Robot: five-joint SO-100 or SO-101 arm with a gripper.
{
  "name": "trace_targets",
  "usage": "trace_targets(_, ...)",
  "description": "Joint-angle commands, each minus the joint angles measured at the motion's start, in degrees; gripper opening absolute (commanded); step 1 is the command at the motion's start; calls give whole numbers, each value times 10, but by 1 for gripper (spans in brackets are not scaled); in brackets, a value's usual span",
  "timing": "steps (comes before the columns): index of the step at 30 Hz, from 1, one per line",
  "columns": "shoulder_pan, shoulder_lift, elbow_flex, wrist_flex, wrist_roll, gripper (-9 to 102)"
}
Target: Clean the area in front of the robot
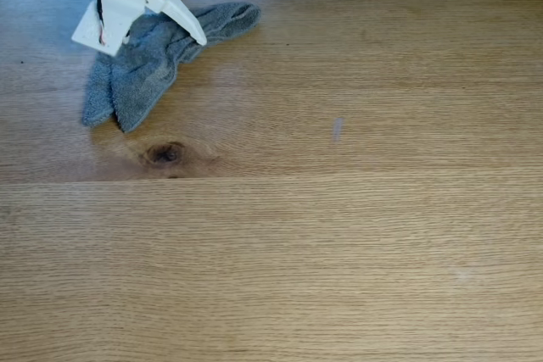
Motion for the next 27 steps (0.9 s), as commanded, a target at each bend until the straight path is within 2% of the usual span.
trace_targets(1, 13, -14, -43, -24, -25, 48)
trace_targets(4, 5, -32, -43, -26, -35, 44)
trace_targets(17, -48, -61, -35, -18, -83, 8)
trace_targets(21, -72, -19, -35, 5, -60, 0)
trace_targets(27, -127, 119, -35, 71, 13, 0)
